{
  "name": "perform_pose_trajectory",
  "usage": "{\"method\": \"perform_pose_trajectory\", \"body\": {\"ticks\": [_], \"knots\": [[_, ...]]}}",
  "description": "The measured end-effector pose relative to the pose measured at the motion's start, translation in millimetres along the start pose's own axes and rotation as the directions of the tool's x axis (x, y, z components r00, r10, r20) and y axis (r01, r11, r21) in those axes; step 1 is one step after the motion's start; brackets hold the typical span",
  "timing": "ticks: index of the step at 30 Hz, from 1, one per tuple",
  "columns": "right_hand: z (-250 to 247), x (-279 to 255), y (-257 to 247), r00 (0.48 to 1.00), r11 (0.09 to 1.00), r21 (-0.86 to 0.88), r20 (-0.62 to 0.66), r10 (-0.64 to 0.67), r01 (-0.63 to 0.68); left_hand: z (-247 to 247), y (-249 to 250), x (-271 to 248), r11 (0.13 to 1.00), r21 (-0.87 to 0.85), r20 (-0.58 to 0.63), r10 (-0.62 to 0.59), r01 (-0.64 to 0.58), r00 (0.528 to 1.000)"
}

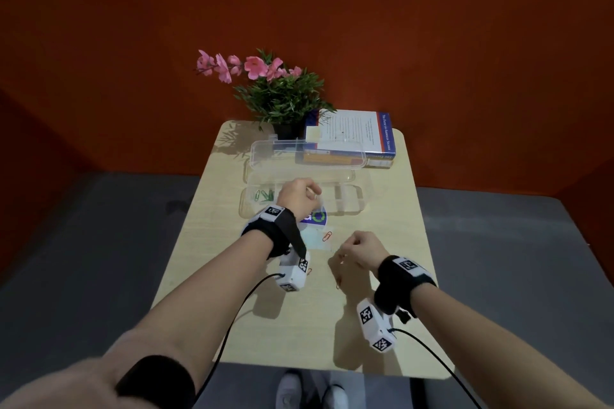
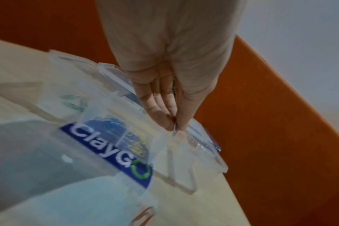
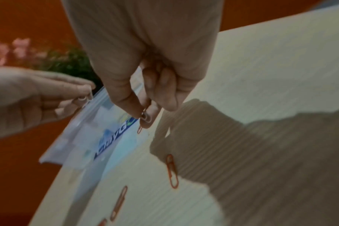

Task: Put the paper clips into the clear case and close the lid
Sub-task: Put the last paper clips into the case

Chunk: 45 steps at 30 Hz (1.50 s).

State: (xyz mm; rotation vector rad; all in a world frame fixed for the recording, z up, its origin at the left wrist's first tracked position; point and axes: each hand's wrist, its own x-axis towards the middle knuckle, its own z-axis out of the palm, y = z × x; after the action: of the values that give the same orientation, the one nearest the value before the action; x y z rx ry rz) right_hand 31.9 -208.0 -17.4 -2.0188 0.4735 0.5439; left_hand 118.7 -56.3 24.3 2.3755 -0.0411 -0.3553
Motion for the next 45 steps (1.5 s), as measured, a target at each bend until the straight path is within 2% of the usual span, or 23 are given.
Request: {"method": "perform_pose_trajectory", "body": {"ticks": [3,7,9,11,15,19,24,25,27,29,30,33,36,39,42,45], "knots": [[-13,-7,11,0.996,0.921,0.379,0.038,0.085,-0.093,0,16,13,0.998,-0.06,-0.019,-0.027,0.026,0.999],[-30,-15,10,0.982,0.757,0.626,0.132,0.135,-0.188,2,31,29,0.989,-0.107,-0.018,-0.104,0.101,0.994],[-37,-16,4,0.977,0.686,0.697,0.151,0.149,-0.211,4,34,34,0.986,-0.129,0.016,-0.109,0.111,0.994],[-42,-12,-5,0.979,0.656,0.727,0.13,0.16,-0.204,4,35,36,0.986,-0.13,0.026,-0.098,0.101,0.995],[-49,5,-39,0.984,0.625,0.76,0.119,0.135,-0.178,-5,29,32,0.993,-0.097,-0.039,-0.07,0.066,0.997],[-49,23,-88,0.995,0.774,0.625,0.068,0.075,-0.101,-21,6,13,0.997,-0.078,-0.157,-0.037,0.025,0.987],[-38,43,-123,0.994,0.871,0.487,-0.038,0.103,-0.072,-29,-29,-26,1.0,-0.013,-0.156,-0.003,0.001,0.988],[-37,44,-125,0.994,0.912,0.407,-0.067,0.087,-0.053,-29,-36,-33,1.0,0.015,-0.142,-0.003,0.005,0.99],[-33,39,-125,0.996,0.956,0.291,-0.087,0.001,0.025,-28,-47,-46,0.998,0.067,-0.092,-0.016,0.023,0.996],[-26,32,-116,0.98,0.983,0.105,-0.145,-0.135,0.151,-25,-56,-59,0.992,0.114,-0.023,-0.056,0.059,0.998],[-20,25,-109,0.973,0.98,0.002,-0.122,-0.197,0.198,-23,-60,-65,0.986,0.145,0.013,-0.08,0.078,0.997],[-3,11,-80,0.949,0.897,-0.309,0.088,-0.303,0.315,-9,-67,-80,0.971,0.22,0.113,-0.123,0.096,0.986],[9,6,-50,0.933,0.725,-0.589,0.194,-0.302,0.357,10,-73,-92,0.942,0.335,0.222,-0.091,0.012,0.971],[16,4,-34,0.92,0.621,-0.687,0.202,-0.335,0.377,24,-79,-95,0.913,0.399,0.277,-0.032,-0.084,0.96],[18,-1,-29,0.912,0.526,-0.761,0.214,-0.349,0.38,29,-78,-89,0.898,0.423,0.255,0.01,-0.121,0.967],[19,-2,-24,0.915,0.509,-0.78,0.199,-0.35,0.364,30,-75,-84,0.889,0.44,0.233,0.023,-0.127,0.972]]}}
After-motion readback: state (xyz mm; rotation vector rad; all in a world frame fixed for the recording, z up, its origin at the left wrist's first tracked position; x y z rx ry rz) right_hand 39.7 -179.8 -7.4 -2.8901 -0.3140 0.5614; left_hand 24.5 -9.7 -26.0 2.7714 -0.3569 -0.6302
